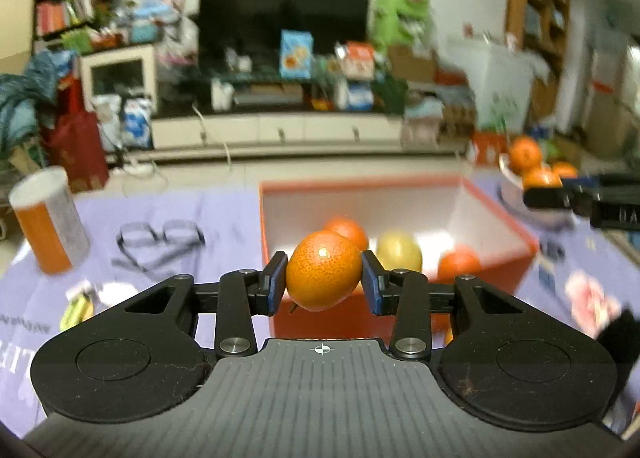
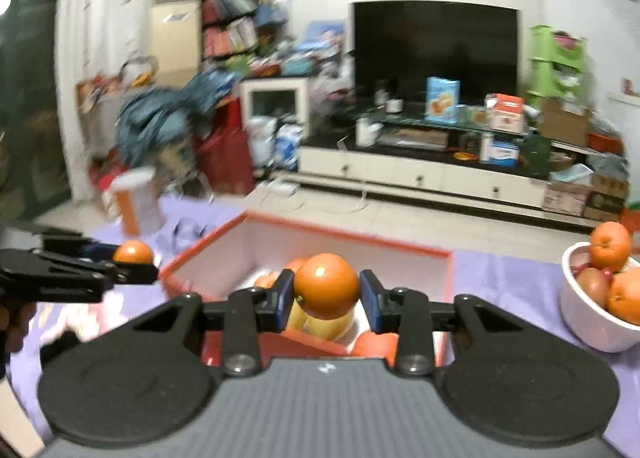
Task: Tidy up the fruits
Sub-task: 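Carry the tangerines in both grippers over the box and hold them there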
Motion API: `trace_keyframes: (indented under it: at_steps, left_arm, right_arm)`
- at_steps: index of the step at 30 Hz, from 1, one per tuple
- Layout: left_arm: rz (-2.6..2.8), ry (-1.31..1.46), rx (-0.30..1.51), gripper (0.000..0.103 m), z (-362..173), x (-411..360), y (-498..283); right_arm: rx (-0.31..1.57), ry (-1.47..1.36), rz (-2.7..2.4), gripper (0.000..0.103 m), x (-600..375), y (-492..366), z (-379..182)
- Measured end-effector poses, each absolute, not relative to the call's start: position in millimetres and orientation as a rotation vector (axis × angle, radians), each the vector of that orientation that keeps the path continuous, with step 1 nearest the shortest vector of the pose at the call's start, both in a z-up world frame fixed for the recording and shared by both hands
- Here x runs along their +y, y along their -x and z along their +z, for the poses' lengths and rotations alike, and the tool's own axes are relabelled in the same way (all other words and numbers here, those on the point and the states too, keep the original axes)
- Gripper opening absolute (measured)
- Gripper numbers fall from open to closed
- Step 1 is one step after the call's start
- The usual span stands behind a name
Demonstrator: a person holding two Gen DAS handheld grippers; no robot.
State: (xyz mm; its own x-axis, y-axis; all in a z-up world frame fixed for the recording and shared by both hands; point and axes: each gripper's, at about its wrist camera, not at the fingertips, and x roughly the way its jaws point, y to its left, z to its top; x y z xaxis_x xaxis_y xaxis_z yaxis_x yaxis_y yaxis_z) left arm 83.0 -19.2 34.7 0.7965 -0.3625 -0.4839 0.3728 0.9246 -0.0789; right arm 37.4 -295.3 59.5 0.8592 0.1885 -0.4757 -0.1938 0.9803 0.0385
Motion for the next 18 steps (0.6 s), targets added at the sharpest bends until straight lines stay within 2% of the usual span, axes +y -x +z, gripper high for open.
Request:
trace_keyframes:
  at_steps: [7,13,18]
  left_arm:
    - [-0.328,0.014,0.5,0.009,64,-56,-119]
    - [-0.264,-0.077,0.567,0.008,36,-85,-137]
    - [-0.235,-0.124,0.599,0.008,14,-97,-150]
  right_arm:
    - [0.491,-0.055,0.175,0.037,-297,-66,80]
    - [0.521,-0.025,0.147,0.037,-280,-98,70]
    - [0.603,-0.027,0.094,0.037,-277,-114,37]
